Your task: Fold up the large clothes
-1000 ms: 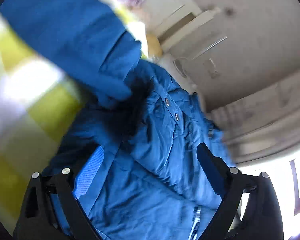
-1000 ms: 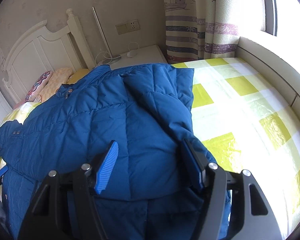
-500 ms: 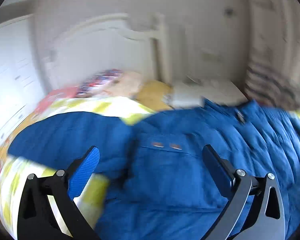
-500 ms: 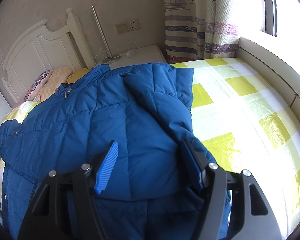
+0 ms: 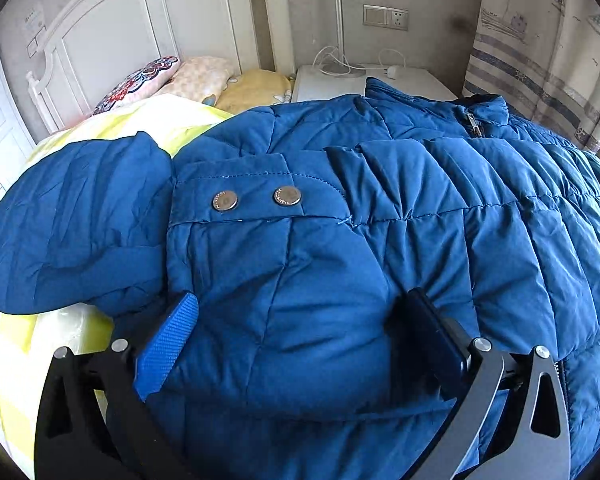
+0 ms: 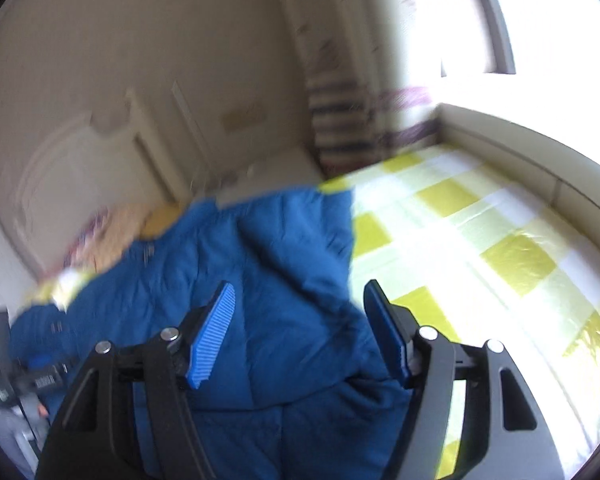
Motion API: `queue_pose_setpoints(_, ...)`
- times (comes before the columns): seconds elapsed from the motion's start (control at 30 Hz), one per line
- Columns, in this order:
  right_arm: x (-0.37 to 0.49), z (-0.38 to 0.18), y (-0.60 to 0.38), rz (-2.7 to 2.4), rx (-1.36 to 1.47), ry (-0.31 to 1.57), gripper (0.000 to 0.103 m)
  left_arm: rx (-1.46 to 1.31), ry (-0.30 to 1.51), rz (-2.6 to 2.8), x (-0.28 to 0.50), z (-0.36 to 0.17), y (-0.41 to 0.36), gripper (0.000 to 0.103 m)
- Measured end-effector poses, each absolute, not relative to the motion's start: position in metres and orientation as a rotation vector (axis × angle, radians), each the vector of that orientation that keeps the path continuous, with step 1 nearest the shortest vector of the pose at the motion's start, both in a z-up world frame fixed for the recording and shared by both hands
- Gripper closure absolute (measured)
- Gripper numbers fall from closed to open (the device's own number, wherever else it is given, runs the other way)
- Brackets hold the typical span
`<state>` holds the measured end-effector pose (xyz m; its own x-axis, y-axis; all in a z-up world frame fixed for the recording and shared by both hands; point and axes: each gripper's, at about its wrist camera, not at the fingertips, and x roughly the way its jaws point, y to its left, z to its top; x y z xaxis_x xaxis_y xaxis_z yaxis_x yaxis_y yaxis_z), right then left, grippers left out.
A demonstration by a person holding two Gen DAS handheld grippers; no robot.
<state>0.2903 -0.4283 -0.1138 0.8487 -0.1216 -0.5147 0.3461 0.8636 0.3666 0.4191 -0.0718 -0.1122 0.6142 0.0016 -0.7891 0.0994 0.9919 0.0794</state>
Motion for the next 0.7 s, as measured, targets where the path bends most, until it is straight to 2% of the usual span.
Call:
queue_pose_setpoints(0.03,0.291,-0.112,-0.43,-0.264,0.474,0.499,0.043,0.117,0.909,-0.057,0.419,-0.112,-0.072,0.004)
queue_pose_setpoints(0.13,0.303,-0.105,-0.432,-0.273,0.47,0.545,0.048,0.067,0.88,-0.01,0.414,-0.106,-0.059,0.004)
queue_pose_setpoints(0.27,0.325,-0.087,-0.434,-0.295,0.427,0.575,0.048,-0.037,0.886,0.067,0.414,-0.106,-0.031,0.004)
queue_pose_setpoints(0.4,0.321,-0.076,-0.448,-0.315,0.519,0.566,0.047,-0.074,0.893,0.038,0.414,-0.106,-0.025,0.004)
queue_pose_setpoints(0.57,0.338,-0.089,-0.443,-0.399,0.331,0.707,0.047,-0.068,0.89,0.008,0.413,-0.106,-0.028,0.004)
queue_pose_setpoints(0.7,0.349,-0.093,-0.445,-0.45,0.343,0.681,0.047,-0.057,0.776,-0.01,0.397,-0.093,-0.031,0.004)
